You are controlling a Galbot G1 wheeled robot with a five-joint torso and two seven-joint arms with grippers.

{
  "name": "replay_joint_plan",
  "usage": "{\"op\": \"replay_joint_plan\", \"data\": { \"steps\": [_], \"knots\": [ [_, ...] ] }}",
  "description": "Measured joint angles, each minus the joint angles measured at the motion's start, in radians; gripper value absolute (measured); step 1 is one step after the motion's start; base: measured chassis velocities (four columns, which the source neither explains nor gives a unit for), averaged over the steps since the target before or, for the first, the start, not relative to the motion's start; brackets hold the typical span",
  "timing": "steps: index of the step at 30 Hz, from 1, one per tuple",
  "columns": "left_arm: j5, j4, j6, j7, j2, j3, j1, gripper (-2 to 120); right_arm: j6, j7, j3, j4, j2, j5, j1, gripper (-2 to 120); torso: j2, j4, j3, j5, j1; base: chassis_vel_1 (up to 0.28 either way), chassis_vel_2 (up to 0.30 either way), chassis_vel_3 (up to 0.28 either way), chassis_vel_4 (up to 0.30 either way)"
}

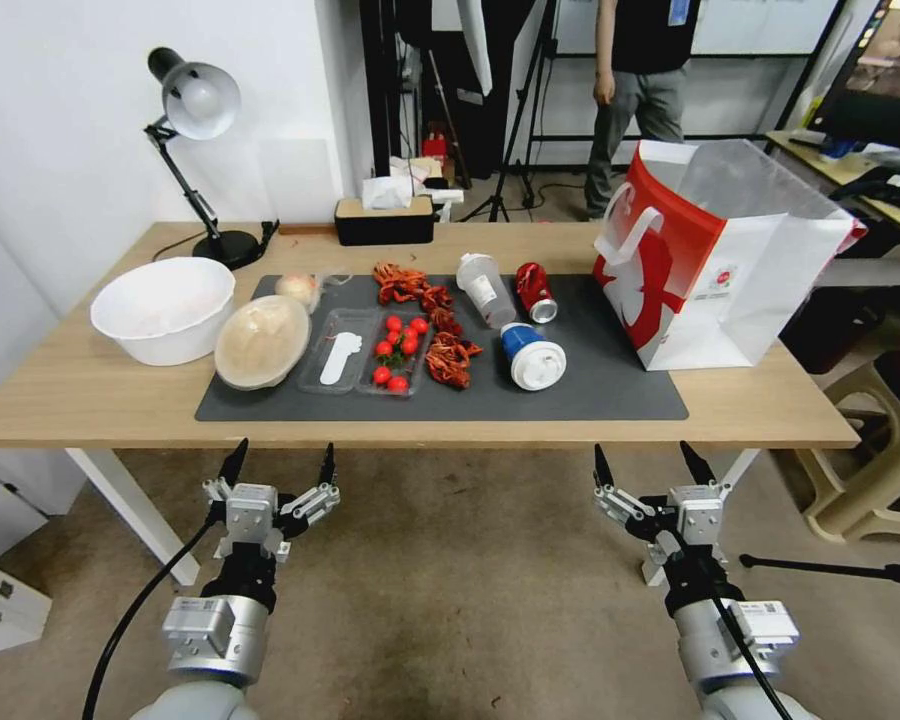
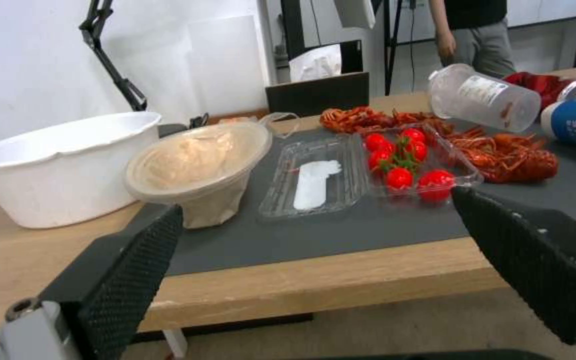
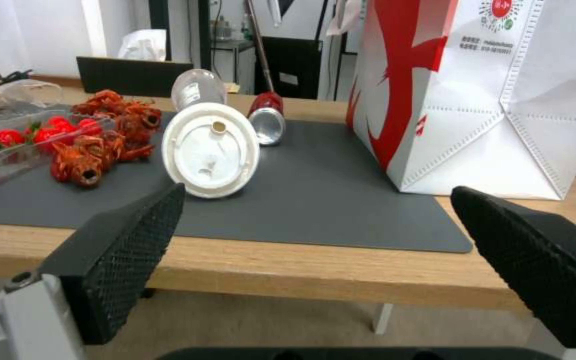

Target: Pick up the trash from the table and place it into the takeout bag.

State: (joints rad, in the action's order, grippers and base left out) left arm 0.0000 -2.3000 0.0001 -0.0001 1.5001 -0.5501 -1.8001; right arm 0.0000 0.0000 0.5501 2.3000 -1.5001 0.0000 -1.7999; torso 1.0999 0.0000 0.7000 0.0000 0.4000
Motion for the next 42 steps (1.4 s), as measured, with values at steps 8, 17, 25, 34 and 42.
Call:
{"op": "replay_joint_plan", "data": {
  "steps": [8, 17, 25, 34, 42],
  "knots": [
    [0.000, 0.000, 0.000, 0.000, 0.000, 0.000, 0.000, 100, 0.000, 0.000, 0.000, 0.000, 0.000, 0.000, 0.000, 100, 0.000, 0.0000, 0.000, 0.0000, 0.000, 0.000, 0.000, 0.000, 0.000],
    [0.000, 0.000, 0.000, 0.000, 0.000, 0.000, 0.000, 100, 0.000, 0.000, 0.000, 0.000, 0.000, 0.000, 0.000, 100, 0.000, 0.0000, 0.000, 0.0000, 0.000, 0.000, 0.000, 0.000, 0.000],
    [0.000, -0.005, 0.000, -0.006, 0.002, 0.006, -0.006, 100, -0.005, -0.001, 0.000, 0.000, 0.003, 0.003, 0.000, 100, 0.000, -0.0001, 0.000, 0.0000, 0.000, 0.000, 0.000, 0.000, 0.000],
    [0.010, -0.195, 0.030, -0.214, 0.106, 0.235, -0.196, 100, -0.217, -0.114, -0.034, 0.086, 0.136, 0.150, 0.027, 100, 0.000, 0.0003, 0.000, 0.0010, 0.000, 0.000, 0.000, 0.000, 0.000],
    [-0.028, -0.179, -0.020, -0.204, 0.110, 0.227, -0.192, 100, -0.218, -0.119, -0.016, 0.076, 0.143, 0.174, 0.051, 100, 0.000, -0.0001, 0.000, 0.0001, 0.000, 0.000, 0.000, 0.000, 0.000]
  ]
}}
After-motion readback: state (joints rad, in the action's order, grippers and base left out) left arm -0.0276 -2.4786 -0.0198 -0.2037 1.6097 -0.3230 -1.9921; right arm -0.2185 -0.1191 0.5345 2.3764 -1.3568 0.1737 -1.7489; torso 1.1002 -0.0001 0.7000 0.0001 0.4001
